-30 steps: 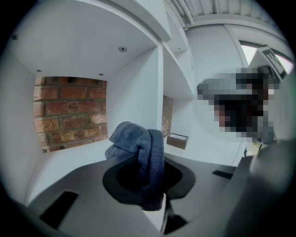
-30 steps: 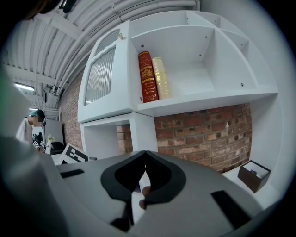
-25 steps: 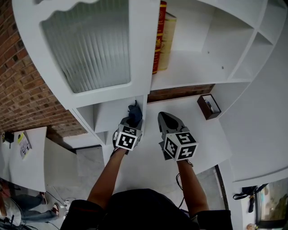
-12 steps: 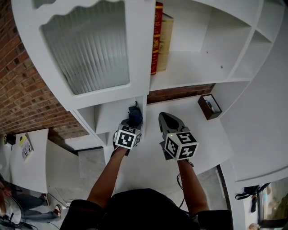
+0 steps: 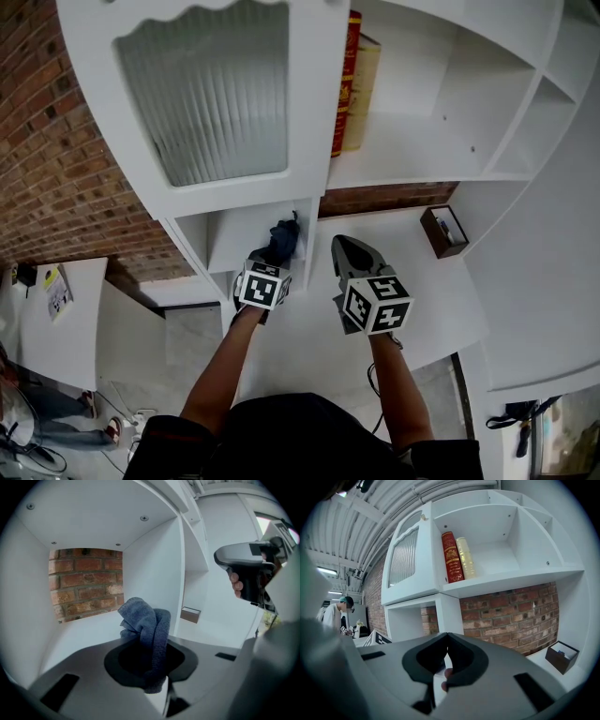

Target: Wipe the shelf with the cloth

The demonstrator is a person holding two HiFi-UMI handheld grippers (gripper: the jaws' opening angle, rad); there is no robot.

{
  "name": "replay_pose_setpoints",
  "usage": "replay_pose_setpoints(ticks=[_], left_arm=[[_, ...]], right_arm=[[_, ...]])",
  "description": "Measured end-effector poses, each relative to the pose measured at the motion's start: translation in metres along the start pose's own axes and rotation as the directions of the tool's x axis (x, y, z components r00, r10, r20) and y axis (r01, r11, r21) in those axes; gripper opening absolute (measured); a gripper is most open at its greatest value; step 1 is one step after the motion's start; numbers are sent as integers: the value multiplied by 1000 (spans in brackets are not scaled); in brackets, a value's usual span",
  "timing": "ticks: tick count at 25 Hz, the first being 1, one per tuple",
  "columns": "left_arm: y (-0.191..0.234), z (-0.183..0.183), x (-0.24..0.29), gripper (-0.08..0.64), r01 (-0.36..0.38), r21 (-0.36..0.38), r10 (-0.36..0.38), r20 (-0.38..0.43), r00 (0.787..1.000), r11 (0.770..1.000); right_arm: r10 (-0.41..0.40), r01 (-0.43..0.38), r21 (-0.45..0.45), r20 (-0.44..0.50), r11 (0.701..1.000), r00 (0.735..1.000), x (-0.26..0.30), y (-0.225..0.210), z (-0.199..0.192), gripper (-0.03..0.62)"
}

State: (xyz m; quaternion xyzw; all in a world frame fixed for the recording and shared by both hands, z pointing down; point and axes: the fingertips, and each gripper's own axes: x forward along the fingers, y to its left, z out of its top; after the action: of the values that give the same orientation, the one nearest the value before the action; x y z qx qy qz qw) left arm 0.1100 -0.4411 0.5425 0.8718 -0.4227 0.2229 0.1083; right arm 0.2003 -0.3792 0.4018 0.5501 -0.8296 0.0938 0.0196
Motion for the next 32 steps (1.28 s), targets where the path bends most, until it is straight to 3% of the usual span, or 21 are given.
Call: replay_pose_setpoints(ticks=[22, 32], left_arm=[[73, -29, -50, 71, -190, -103, 190, -8, 982, 976], [102, -40, -71, 71, -287, -114, 288, -6, 958, 951]], right_arm=[[93, -93, -19, -10, 995, 996, 27, 34, -2, 17], [158, -159, -36, -35, 987, 987, 45, 65, -8, 17]])
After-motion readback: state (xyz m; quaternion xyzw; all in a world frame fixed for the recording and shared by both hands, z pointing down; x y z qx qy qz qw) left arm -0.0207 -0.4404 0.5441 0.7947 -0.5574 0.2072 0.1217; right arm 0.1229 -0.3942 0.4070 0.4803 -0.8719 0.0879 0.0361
